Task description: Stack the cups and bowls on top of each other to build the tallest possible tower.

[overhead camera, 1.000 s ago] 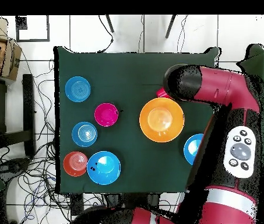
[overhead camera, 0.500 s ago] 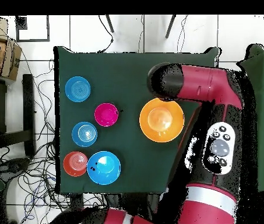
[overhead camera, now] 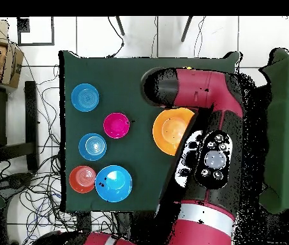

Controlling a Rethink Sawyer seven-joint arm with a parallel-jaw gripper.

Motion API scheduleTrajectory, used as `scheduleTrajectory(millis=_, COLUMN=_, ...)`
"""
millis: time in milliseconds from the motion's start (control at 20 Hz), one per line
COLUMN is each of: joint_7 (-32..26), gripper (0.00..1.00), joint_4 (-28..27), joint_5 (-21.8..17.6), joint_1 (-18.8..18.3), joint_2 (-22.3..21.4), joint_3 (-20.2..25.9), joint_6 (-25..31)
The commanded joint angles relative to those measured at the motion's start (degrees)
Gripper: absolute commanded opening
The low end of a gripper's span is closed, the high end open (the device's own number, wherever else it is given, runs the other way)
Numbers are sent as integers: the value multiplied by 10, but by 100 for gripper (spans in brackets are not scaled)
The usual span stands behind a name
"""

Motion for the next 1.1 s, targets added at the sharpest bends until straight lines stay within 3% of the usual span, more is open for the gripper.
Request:
scheduleTrajectory(millis=50, joint_7=105, gripper=0, joint_4=71, joint_5=14, joint_1=23, joint_2=18, joint_3=13, joint_6=9)
scheduleTrajectory(millis=550, joint_7=94, gripper=0, joint_4=125, joint_5=39, joint_1=21, joint_2=-1, joint_3=10, joint_6=-23)
scheduleTrajectory(millis=1100, joint_7=88, gripper=0, joint_4=139, joint_5=46, joint_1=12, joint_2=4, joint_3=5, joint_6=-51)
